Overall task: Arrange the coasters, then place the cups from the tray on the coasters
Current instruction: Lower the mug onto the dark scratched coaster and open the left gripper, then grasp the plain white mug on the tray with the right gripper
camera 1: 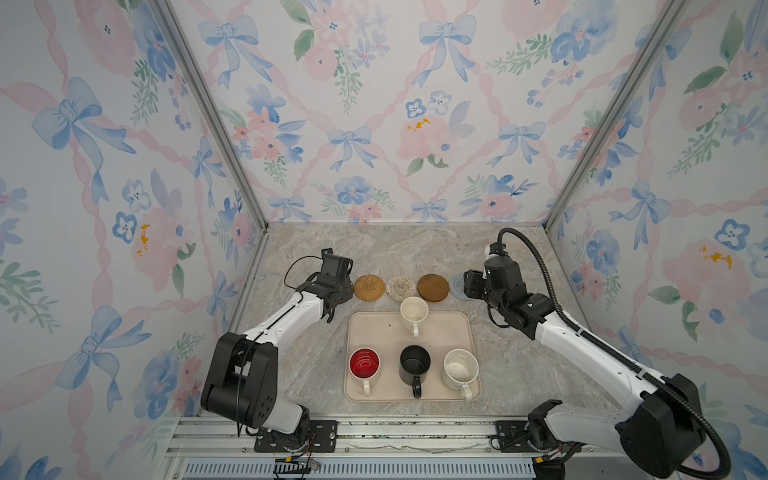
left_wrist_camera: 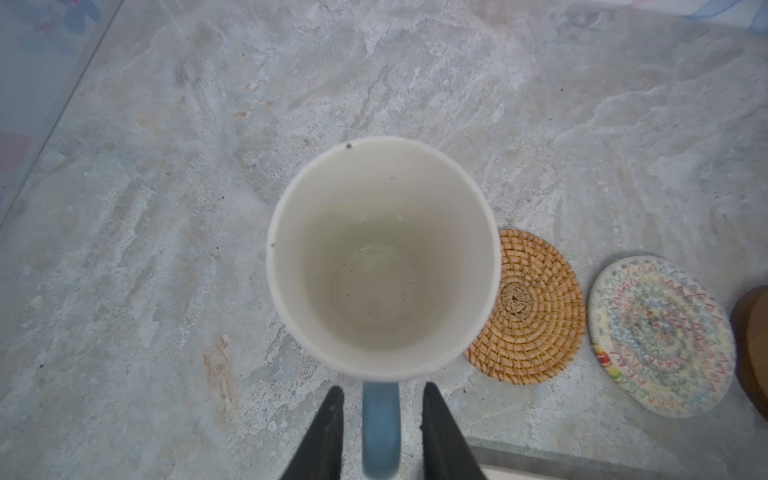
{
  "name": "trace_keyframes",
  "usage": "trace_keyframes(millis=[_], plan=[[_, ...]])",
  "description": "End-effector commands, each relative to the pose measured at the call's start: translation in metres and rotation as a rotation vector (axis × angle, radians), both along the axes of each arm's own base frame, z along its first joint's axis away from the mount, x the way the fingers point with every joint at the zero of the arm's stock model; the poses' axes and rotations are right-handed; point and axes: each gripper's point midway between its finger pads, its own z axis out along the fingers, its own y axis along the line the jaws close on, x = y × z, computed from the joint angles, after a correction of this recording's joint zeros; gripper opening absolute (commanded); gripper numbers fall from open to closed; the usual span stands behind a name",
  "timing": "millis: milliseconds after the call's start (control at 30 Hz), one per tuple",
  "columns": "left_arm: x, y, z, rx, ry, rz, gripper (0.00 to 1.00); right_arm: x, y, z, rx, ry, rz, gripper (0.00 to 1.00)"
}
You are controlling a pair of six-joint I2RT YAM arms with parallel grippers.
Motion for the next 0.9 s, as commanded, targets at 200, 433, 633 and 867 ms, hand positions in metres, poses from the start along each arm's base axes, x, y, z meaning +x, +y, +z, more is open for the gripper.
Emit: trace_keyframes(millis=[200,433,633,867], plan=[[-0.024,-0.004,0.058,-0.057,-0.189,0.07,0.31,-0.026,0.028,0.028,-0.065,0.016,0.108,0.55],[-0.031,-0.037,0.069,-0.084,-0.236,0.067,0.36,-0.06,0.061,0.009,-0.109,0.135,0.221,0.57],[-0.038,-0.065,0.064,-0.038,-0.247,0.023,0.42,-0.08,0.095,-0.019,-0.089,0.233,0.321,0.59],[-0.038,-0.078,0.07,-0.069,-0.299,-0.024,0.46,-0.108,0.133,-0.057,-0.103,0.365,0.407,0.59]])
